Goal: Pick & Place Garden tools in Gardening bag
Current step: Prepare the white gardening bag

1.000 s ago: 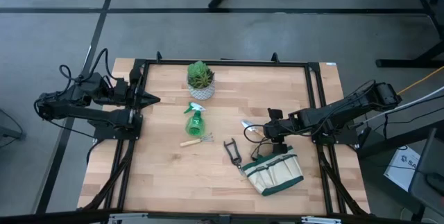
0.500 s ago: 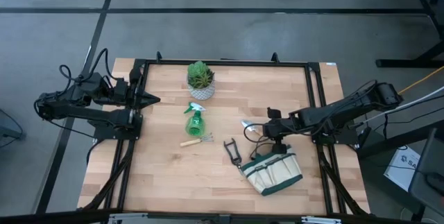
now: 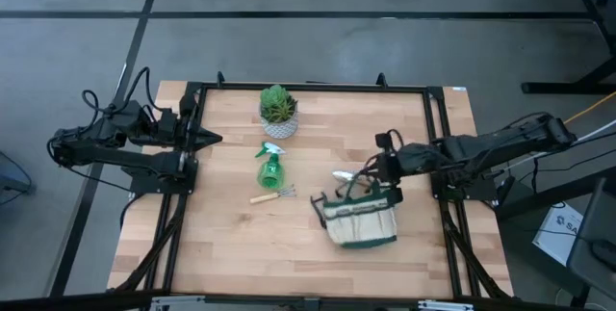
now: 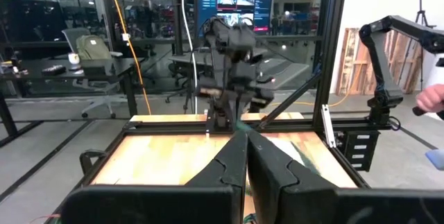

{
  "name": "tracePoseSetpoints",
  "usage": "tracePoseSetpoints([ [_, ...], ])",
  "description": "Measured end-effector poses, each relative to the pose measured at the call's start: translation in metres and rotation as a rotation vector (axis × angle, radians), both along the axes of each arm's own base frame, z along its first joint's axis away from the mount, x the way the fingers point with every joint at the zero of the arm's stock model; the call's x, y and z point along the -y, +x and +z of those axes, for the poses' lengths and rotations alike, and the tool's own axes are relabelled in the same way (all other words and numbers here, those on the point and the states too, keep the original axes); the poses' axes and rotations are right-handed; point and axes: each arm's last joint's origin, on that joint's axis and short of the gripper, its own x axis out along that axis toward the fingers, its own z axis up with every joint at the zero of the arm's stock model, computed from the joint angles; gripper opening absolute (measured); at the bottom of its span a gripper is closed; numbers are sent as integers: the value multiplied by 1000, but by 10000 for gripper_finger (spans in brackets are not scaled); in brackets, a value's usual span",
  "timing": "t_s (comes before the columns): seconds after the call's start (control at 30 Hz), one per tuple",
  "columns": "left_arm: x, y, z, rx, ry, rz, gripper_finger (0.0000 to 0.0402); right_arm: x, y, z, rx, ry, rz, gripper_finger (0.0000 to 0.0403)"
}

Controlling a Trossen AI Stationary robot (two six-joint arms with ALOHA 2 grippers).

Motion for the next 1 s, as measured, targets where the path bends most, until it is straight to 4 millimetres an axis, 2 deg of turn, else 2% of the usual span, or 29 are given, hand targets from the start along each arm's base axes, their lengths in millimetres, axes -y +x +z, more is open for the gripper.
tracePoseSetpoints([
  [0.13, 0, 0, 0, 0, 0, 0, 8, 2, -7, 16, 117, -31, 36, 3],
  [0.3, 0, 0, 0, -1, 0, 0, 6, 3, -8, 25, 201, -105, 45, 3],
  [0.67, 0, 0, 0, 0, 0, 0, 6, 4, 3, 7, 146, -184, -67, 3],
  [1.0, 0, 0, 0, 1, 0, 0, 6, 4, 7, 10, 188, -207, -73, 3],
])
